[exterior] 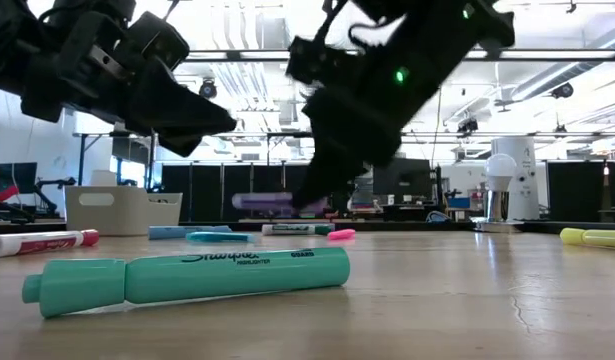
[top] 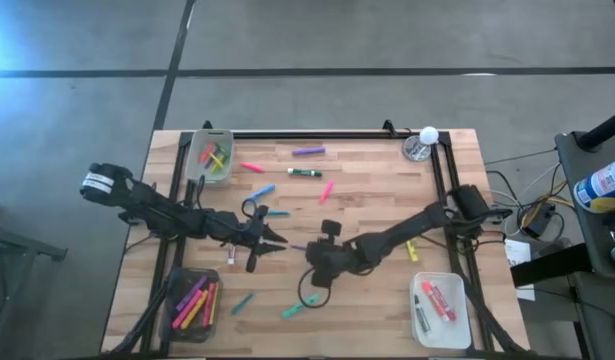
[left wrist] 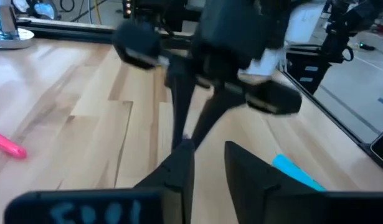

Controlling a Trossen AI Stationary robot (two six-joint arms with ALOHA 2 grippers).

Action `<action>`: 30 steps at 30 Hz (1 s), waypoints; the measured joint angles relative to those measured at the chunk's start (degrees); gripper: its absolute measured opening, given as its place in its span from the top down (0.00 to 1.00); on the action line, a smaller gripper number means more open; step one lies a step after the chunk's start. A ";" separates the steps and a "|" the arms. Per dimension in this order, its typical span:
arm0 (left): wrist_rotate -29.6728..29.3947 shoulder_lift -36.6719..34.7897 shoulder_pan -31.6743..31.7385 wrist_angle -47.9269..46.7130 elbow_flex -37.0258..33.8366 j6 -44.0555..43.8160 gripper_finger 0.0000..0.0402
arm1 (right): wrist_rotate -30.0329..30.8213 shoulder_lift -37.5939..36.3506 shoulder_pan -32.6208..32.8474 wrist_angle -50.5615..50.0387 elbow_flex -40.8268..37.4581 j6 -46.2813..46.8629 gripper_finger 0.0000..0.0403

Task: Pick & Place Markers
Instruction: Put the violet pen into the gray bin

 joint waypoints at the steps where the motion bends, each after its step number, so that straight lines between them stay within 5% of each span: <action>1: -0.04 0.11 -0.02 -0.16 0.16 0.00 0.78 | 0.05 -0.81 -0.01 -0.02 -0.03 -0.08 0.89; 19: -3.24 0.47 -0.01 -2.35 0.45 -0.90 0.74 | 3.12 -5.03 0.60 5.12 -0.20 -5.97 0.88; 30: -3.33 0.47 -0.03 -2.30 0.45 -0.35 0.94 | 3.15 -4.99 0.53 5.57 -0.20 -6.00 0.83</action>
